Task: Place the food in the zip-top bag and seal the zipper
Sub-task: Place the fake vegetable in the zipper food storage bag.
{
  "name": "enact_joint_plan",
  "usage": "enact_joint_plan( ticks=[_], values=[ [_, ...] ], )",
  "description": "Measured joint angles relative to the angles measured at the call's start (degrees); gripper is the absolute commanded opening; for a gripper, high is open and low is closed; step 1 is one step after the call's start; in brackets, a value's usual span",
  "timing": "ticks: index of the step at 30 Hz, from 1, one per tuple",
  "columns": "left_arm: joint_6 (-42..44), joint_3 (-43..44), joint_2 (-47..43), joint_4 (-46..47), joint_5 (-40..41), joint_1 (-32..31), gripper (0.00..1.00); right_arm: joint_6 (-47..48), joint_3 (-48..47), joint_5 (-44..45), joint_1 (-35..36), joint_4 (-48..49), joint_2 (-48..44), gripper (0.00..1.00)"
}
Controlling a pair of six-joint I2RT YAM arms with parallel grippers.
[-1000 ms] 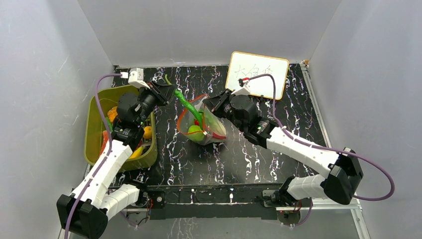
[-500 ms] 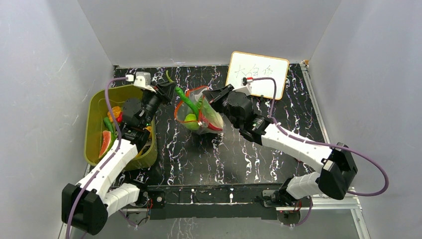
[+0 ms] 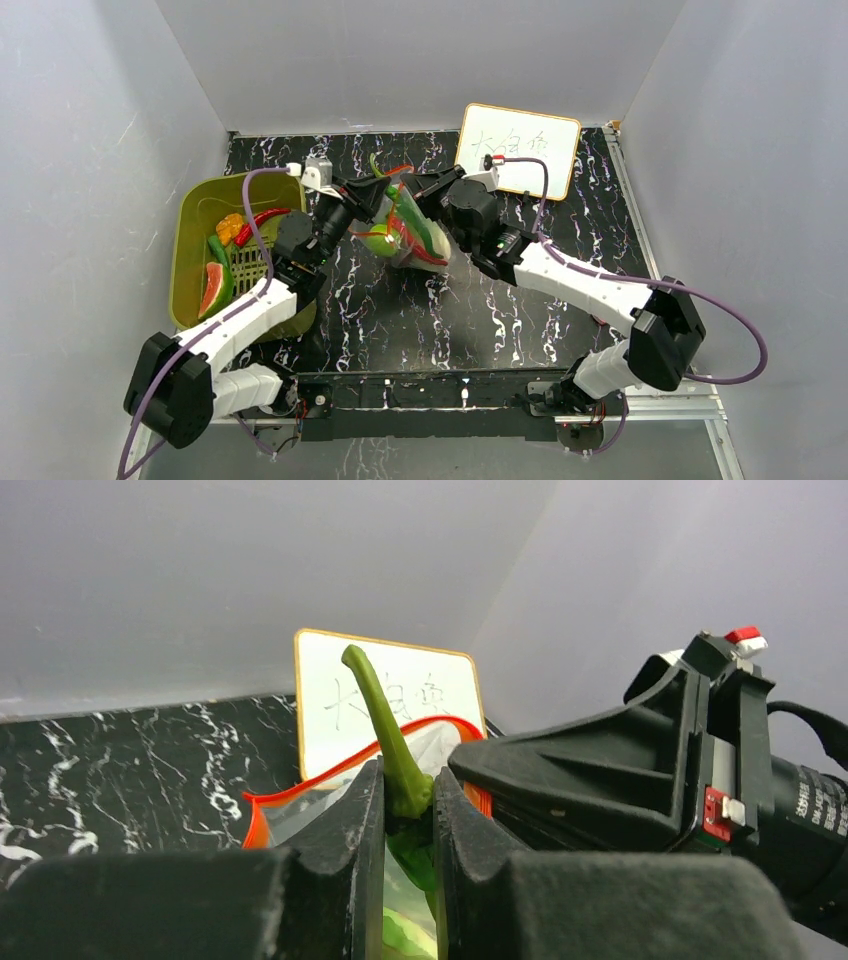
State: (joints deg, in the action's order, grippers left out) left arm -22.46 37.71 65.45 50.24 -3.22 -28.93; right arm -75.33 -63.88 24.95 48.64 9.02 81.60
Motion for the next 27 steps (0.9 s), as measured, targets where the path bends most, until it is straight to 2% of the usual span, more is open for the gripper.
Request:
enact_joint_plan(
  ticks=[9,16,27],
  values=[
    [-3.8,-6.4,1.3,4.7,2.9,-2.0,0.00,-1.2,0.0,-0.7,0.0,1.6,2.2,0.00],
    [-5.4,-7.9,2.4,5.5,3.3,-2.0,0.00,-1.3,0.0,-0.9,0.0,1.7,3.0,0.00],
    [-8.6,-8.8,3.7,3.9,-0.5,-1.9,0.00,3.1,-0.8,-2.1,0.0,1.7,3.2,0.00]
  ],
)
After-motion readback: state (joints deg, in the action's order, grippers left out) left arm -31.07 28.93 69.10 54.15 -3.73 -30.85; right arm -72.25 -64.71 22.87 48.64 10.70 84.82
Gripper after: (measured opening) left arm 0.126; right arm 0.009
